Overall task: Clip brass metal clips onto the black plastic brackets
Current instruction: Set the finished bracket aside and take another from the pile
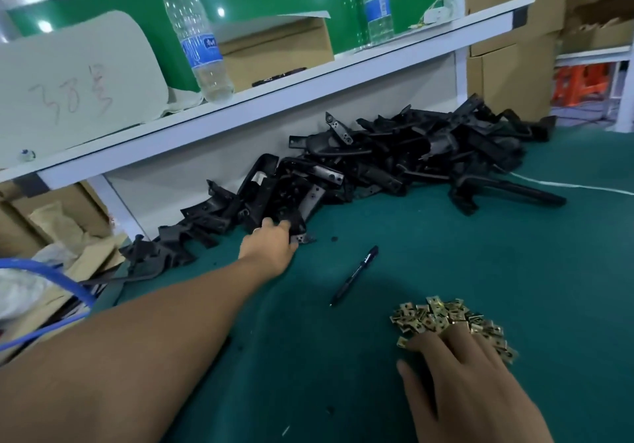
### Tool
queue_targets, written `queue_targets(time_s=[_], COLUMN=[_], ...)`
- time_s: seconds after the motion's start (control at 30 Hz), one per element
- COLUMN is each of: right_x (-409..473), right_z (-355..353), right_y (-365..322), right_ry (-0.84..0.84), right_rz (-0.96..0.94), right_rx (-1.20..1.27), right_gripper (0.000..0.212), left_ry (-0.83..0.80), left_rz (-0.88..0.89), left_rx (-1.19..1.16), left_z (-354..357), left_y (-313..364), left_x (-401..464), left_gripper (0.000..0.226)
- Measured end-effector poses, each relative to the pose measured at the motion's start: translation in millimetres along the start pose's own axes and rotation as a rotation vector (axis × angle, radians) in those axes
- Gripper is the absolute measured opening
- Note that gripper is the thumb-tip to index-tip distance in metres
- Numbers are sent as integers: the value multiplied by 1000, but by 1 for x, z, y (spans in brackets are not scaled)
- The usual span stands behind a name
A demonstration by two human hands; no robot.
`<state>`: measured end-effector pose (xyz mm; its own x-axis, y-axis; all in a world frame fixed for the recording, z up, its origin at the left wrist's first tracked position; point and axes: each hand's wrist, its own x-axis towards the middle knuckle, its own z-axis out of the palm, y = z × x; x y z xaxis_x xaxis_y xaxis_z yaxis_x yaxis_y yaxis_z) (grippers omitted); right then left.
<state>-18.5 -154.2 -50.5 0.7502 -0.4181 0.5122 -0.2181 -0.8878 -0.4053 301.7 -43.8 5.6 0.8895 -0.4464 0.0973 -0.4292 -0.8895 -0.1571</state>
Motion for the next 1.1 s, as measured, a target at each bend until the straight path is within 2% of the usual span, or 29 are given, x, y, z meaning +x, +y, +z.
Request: queue_targets(time_s=[0.1, 0.27, 0.37, 0.47, 0.53, 0.57, 0.63, 0.7, 0.77, 0.93, 1.0, 1.1], right_x=[-1, -4, -6, -7, -8, -8, -9, -10, -9, -9, -8, -10], right_z=[2, 1, 1, 0, -1, -1, -1, -2, -4, -6, -8, -9], right_y=[2, 1, 0, -1, -2, -3, -4, -5, -5, -5, -6, -5], right_ry=[23, 24, 39, 58, 65, 67, 57, 43, 11, -6, -53, -78], right_rz=[-18, 15, 33, 49, 63, 72, 88, 105, 130, 126, 129, 135], right_rx=[35, 72, 82, 70, 69, 72, 82, 83, 84, 89, 81, 87], right_gripper=[37, 33, 31, 27, 26, 25, 22, 19, 18, 13, 14, 27], left_ry=[120, 69, 52, 197, 328, 320, 134, -107, -195, -159, -240, -281], left_rz=[81, 82, 147, 209, 237, 244, 212, 137, 77, -68, -121, -156], left_rx=[111, -143, -259, -419, -427, -408, -444, -590, -647, -219, -367, -797], left_z=[6, 2, -5, -16, -23, -26, -28, -25, -18, -18, -19, -18], left_y=[-3, 2, 4, -2, -10, -15, -20, -16, -6, 2, 0, 0], left_x=[-7, -43, -73, -94, -95, -91, -79, -68, -56, -35, -34, -47], left_gripper=[43, 47, 30, 23, 18, 21, 43, 71, 88, 74, 68, 52])
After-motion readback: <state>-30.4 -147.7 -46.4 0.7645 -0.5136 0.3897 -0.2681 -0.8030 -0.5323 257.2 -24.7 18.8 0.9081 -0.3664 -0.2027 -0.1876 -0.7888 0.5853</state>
